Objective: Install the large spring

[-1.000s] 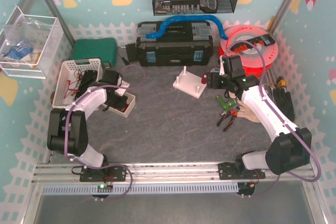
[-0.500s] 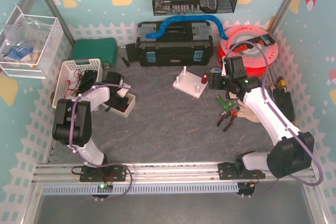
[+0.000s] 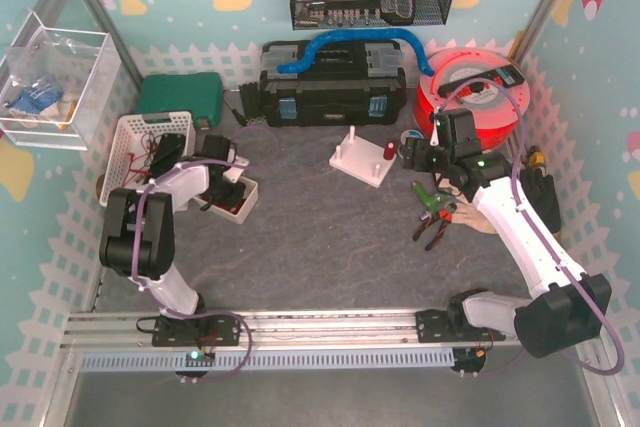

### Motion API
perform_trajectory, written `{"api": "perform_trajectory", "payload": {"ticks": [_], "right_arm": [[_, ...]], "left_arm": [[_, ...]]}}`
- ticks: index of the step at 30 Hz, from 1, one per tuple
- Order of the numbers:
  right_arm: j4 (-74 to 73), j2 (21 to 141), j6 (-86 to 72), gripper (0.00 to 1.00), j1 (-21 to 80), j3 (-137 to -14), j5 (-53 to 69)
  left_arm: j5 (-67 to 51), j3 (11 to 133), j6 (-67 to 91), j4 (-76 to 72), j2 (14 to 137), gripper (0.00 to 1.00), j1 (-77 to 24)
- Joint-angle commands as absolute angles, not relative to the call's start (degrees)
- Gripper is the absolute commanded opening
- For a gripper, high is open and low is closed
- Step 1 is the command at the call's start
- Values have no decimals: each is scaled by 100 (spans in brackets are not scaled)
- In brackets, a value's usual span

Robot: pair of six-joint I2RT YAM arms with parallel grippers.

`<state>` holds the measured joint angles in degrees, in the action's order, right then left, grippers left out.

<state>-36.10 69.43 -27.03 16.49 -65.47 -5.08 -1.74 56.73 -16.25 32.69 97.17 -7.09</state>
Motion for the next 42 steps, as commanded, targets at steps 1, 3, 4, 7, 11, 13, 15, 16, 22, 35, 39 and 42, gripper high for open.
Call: {"api": "perform_trajectory", "payload": {"ticks": [1, 3, 4, 7, 11, 13, 15, 16, 22, 35, 39, 42], "right_arm": [[-3691, 6848, -2817, 89, 1626, -6482, -406], [-3632, 6846, -2813, 88, 1625, -6469, -309], [-3599, 6840, -2813, 88, 1626, -6469, -267], [-3486, 6840, -2804, 87, 1626, -6460, -119], [-3265, 6831, -2790, 86, 1626, -6447, 176], [-3100, 6808, -2781, 85, 1625, -6420, 439], [-2796, 6784, -2754, 85, 1634, -6360, 732], [-2636, 6773, -2744, 84, 1642, -6305, 883], [-1726, 6850, -2576, 83, 1825, -6175, 1430], [526, 7616, -2428, 80, 3175, -6316, 2272], [670, 7946, -2306, 78, 3326, -6608, 2400], [760, 8153, -2303, 78, 3420, -6760, 2708]], "left_arm": [[-273, 5952, -1311, 3176, 9284, 7, -686], [-305, 6024, -1113, 3182, 9107, 5, -687], [-341, 6059, -986, 3182, 9010, 5, -686], [-462, 6154, -598, 3165, 8713, 2, -685], [-554, 6197, -89, 3107, 8288, 0, -686], [-624, 6264, 245, 3098, 8059, 0, -686], [-733, 6349, 561, 3075, 7825, 0, -681], [-764, 6392, 727, 3050, 7713, 0, -683], [-1324, 6689, 1789, 2784, 7357, 0, -690], [-2162, 6711, 4029, 1205, 7511, 0, -1663], [-2102, 6803, 4391, 870, 7620, 0, -2052], [-2097, 6943, 4477, 747, 7707, 0, -2249]]}}
